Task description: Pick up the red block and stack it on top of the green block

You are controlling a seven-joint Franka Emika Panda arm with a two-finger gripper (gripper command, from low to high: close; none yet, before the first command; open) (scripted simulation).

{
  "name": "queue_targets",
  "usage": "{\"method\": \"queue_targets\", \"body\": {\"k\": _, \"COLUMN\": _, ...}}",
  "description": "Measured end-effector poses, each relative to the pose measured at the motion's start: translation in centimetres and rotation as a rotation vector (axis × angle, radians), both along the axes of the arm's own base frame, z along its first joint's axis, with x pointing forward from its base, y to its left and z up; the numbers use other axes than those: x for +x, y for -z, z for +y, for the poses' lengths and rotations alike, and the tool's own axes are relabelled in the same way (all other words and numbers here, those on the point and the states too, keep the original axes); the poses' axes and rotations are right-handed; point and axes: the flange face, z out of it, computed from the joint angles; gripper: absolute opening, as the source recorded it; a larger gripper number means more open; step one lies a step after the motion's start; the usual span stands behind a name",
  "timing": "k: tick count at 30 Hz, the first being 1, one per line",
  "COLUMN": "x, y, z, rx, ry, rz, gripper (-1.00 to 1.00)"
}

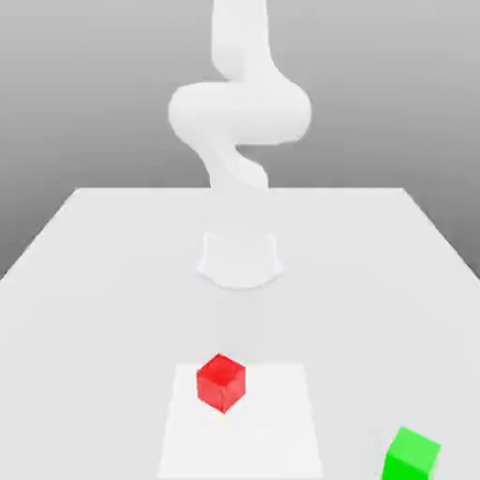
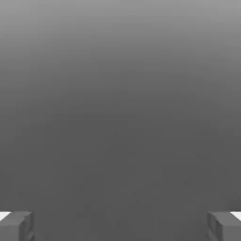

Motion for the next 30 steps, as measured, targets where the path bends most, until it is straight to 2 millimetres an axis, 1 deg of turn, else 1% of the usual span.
{"method": "queue_targets", "body": {"k": 2, "x": 2.4, "y": 4.9, "z": -0.6, "rx": -0.032, "ry": -0.076, "rz": 0.074, "gripper": 0.00}}
{"method": "queue_targets", "body": {"k": 4, "x": 4.2, "y": 9.9, "z": -0.9, "rx": -0.065, "ry": -0.153, "rz": 0.144, "gripper": 0.00}}
{"method": "queue_targets", "body": {"k": 6, "x": 5.4, "y": 14.9, "z": -1.1, "rx": -0.097, "ry": -0.230, "rz": 0.212, "gripper": 0.00}}
{"method": "queue_targets", "body": {"k": 9, "x": 6.1, "y": 22.4, "z": -1.1, "rx": -0.147, "ry": -0.350, "rz": 0.314, "gripper": 0.00}}
{"method": "queue_targets", "body": {"k": 11, "x": 5.8, "y": 27.4, "z": -1.0, "rx": -0.183, "ry": -0.435, "rz": 0.383, "gripper": 0.00}}
{"method": "queue_targets", "body": {"k": 13, "x": 4.9, "y": 32.5, "z": -1.0, "rx": -0.220, "ry": -0.525, "rz": 0.454, "gripper": 0.00}}
{"method": "queue_targets", "body": {"k": 15, "x": 3.5, "y": 36.9, "z": -1.0, "rx": -0.256, "ry": -0.612, "rz": 0.521, "gripper": 0.00}}
{"method": "queue_targets", "body": {"k": 18, "x": 0.7, "y": 42.7, "z": -1.4, "rx": -0.309, "ry": -0.739, "rz": 0.618, "gripper": 0.00}}
{"method": "queue_targets", "body": {"k": 19, "x": -0.1, "y": 44.1, "z": -1.6, "rx": -0.321, "ry": -0.768, "rz": 0.640, "gripper": 0.00}}
{"method": "queue_targets", "body": {"k": 20, "x": -0.4, "y": 45.0, "z": -1.6, "rx": -0.328, "ry": -0.785, "rz": 0.650, "gripper": 0.00}}
{"method": "queue_targets", "body": {"k": 29, "x": -0.8, "y": 51.1, "z": -1.7, "rx": -0.336, "ry": -0.802, "rz": 0.661, "gripper": 0.00}}
{"method": "queue_targets", "body": {"k": 30, "x": -0.9, "y": 51.6, "z": -1.7, "rx": -0.334, "ry": -0.802, "rz": 0.662, "gripper": -1.00}}
